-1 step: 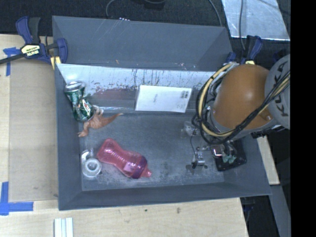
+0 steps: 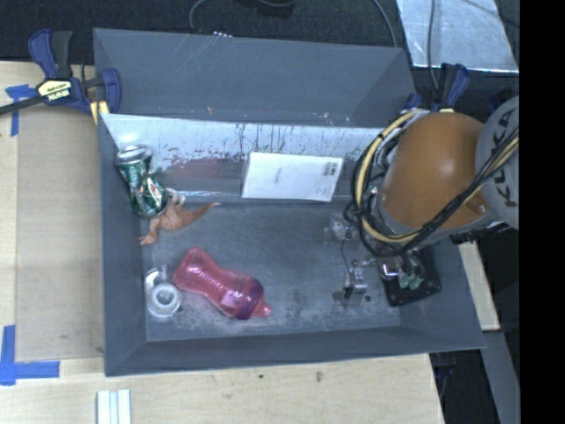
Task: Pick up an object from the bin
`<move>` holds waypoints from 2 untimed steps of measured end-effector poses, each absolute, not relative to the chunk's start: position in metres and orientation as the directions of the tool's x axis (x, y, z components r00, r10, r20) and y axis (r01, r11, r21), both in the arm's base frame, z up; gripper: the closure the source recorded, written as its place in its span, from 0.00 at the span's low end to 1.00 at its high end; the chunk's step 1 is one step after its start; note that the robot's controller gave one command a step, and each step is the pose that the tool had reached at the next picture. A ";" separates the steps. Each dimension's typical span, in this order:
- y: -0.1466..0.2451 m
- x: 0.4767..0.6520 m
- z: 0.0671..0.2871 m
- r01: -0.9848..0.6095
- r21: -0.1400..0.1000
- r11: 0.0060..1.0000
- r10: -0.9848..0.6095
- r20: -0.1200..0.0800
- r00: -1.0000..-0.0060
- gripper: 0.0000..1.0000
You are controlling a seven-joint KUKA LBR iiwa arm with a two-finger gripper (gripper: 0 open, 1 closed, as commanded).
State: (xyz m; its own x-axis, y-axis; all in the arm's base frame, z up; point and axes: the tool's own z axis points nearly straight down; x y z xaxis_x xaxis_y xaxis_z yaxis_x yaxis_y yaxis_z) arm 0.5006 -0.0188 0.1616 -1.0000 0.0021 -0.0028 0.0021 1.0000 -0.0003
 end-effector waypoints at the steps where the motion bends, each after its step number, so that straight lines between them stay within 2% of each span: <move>1: 0.006 0.500 0.121 -0.020 -0.002 1.000 -0.020 -0.008 -1.000 0.00; 2: 0.072 0.494 0.084 -0.044 0.000 0.999 -0.044 -0.001 -0.999 0.00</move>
Offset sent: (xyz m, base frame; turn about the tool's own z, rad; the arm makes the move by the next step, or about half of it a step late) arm -0.0097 0.1194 -0.0916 -0.0627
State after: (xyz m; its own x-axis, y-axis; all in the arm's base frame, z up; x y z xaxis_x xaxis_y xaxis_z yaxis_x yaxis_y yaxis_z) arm 0.4938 0.0718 0.0839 -0.9990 -0.0443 -0.0014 -0.0443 0.9990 -0.0002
